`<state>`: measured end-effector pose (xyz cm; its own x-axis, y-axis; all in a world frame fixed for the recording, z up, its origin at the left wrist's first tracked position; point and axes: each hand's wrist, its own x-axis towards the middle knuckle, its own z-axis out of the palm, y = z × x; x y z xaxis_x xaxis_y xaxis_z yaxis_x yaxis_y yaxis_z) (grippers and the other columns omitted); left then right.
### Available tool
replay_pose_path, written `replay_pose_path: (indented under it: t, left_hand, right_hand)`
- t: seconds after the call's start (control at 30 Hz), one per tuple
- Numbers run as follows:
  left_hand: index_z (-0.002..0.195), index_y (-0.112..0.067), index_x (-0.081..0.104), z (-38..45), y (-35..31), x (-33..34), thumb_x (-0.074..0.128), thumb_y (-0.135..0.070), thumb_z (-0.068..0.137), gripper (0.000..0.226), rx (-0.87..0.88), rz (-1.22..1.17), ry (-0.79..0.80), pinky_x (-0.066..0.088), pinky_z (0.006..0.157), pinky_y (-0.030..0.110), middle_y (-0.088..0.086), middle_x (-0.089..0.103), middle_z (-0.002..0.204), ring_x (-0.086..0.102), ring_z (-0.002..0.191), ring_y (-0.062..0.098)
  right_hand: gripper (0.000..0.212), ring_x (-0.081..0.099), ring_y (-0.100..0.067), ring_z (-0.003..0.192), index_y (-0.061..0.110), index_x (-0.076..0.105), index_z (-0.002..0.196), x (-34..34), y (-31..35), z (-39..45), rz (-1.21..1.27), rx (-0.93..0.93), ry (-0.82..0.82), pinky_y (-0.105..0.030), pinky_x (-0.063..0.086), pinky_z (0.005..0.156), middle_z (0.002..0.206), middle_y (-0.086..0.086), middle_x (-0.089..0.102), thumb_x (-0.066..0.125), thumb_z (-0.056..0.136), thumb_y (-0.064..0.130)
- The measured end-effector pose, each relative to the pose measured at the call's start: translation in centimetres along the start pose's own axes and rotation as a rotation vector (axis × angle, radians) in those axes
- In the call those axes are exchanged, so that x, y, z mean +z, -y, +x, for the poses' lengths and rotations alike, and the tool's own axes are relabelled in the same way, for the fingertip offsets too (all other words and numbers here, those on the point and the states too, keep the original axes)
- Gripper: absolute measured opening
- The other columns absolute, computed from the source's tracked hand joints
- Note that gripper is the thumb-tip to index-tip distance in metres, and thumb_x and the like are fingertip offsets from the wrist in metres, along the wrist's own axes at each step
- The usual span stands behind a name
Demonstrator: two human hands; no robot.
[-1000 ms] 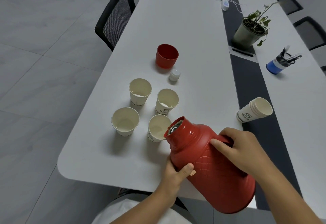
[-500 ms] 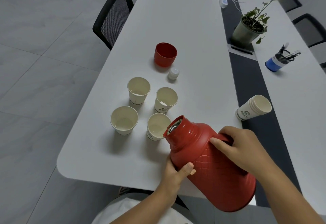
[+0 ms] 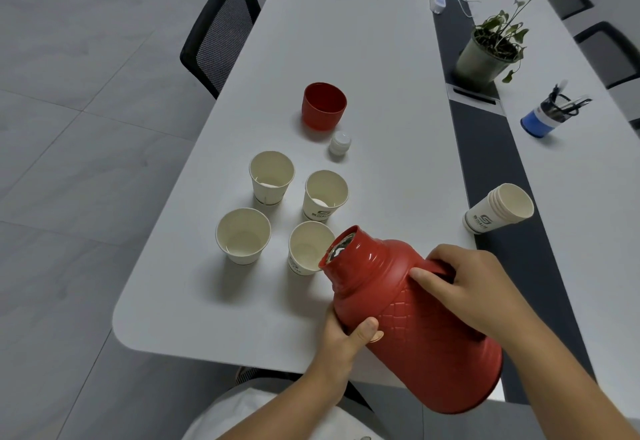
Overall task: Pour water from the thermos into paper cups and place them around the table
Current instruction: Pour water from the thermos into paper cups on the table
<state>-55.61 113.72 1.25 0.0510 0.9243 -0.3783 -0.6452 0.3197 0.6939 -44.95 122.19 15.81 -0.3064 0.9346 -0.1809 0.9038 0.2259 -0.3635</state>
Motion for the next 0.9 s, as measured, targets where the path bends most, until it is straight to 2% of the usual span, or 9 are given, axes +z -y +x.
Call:
replay_pose_path:
  t: [0.43,0.6,0.73,0.83,0.9]
  left_hand:
    - [0.105,-0.017,0.051,0.1,-0.6,0.2,0.085,-0.061,0.023,0.099,-0.011,-0.019,-0.02,0.053,0.064,0.018,0.007,0.065,0.1,0.068,0.083,0.01]
    - [0.105,-0.017,0.05,0.1,-0.9,0.2,0.086,-0.061,0.021,0.101,-0.03,-0.016,-0.031,0.053,0.064,0.018,0.008,0.064,0.101,0.068,0.083,0.01]
    - [0.104,-0.014,0.05,-0.3,-1.5,0.3,0.087,-0.055,0.024,0.098,-0.018,0.042,-0.05,0.052,0.06,0.016,0.0,0.07,0.089,0.069,0.077,0.007]
    - [0.116,-0.011,0.043,-0.5,-2.2,0.5,0.08,-0.038,0.034,0.094,0.023,0.128,-0.069,0.053,0.06,0.015,0.004,0.062,0.102,0.067,0.082,0.003]
    - [0.112,-0.02,0.043,-0.4,-2.6,1.0,0.077,-0.034,0.034,0.086,0.06,0.184,-0.09,0.054,0.063,0.018,0.005,0.058,0.106,0.066,0.086,0.003]
  right_hand:
    - [0.023,0.057,-0.014,0.068,0.011,0.063,0.081,-0.1,0.3,0.3,-0.007,0.011,0.01,-0.027,0.044,0.062,0.071,-0.004,0.065,0.058,0.082,0.033]
    - [0.025,0.058,-0.017,0.069,0.01,0.063,0.081,-0.1,0.2,0.3,0.007,0.022,0.02,-0.033,0.047,0.066,0.073,-0.006,0.066,0.058,0.082,0.034]
    - [0.022,0.058,-0.014,0.068,0.012,0.064,0.079,-0.1,-0.2,-0.1,0.062,0.023,0.016,-0.03,0.045,0.064,0.071,-0.004,0.065,0.059,0.08,0.033]
    - [0.014,0.059,-0.01,0.066,0.015,0.064,0.074,-0.2,-1.0,-0.5,0.147,0.028,-0.012,-0.026,0.045,0.061,0.068,0.001,0.065,0.065,0.076,0.028]
    - [0.008,0.059,-0.01,0.065,0.023,0.062,0.069,-0.3,-2.1,-0.8,0.224,0.025,-0.036,-0.017,0.044,0.057,0.065,0.005,0.064,0.069,0.073,0.023]
